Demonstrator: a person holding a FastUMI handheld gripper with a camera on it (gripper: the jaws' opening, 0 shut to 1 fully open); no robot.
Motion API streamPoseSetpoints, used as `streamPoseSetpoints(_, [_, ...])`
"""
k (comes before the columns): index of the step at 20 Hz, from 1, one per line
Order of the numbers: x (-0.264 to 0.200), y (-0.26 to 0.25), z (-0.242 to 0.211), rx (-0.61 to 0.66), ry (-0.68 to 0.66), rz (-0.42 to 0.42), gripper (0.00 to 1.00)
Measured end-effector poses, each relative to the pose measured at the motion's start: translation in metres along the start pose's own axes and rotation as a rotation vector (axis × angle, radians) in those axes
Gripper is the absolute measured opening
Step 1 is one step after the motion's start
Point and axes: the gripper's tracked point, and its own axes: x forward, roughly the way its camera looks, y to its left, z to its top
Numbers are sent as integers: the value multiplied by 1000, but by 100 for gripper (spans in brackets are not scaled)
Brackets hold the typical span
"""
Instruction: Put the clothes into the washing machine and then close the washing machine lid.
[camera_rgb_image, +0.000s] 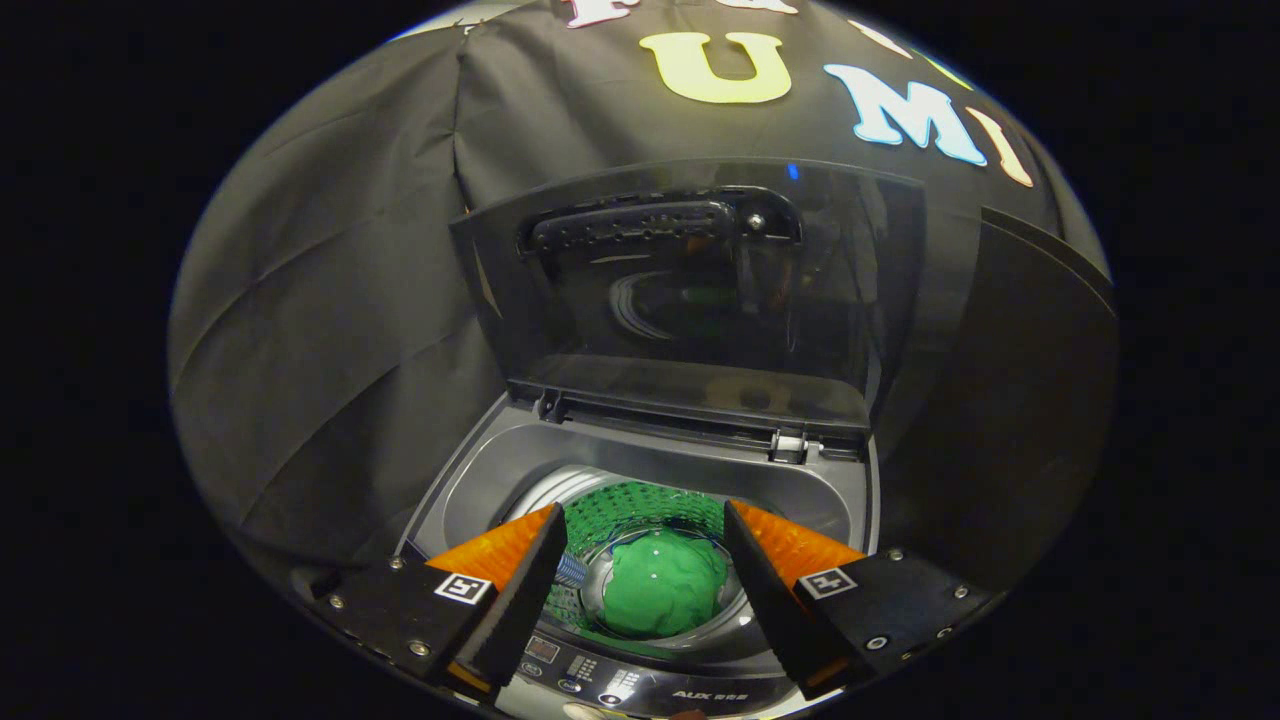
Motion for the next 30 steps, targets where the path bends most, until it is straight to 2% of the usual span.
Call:
streamPoseSetpoints(4, [-16, 6, 24, -66, -93, -8, 96])
streamPoseSetpoints(11, [-61, 16, 101, -188, -394, -24, 96])
streamPoseSetpoints(17, [-80, 26, 147, -195, -558, -54, 96])
streamPoseSetpoints(23, [-57, 7, 203, -105, -588, -131, 96])
streamPoseSetpoints(30, [-7, -9, 238, 17, -500, -194, 96])
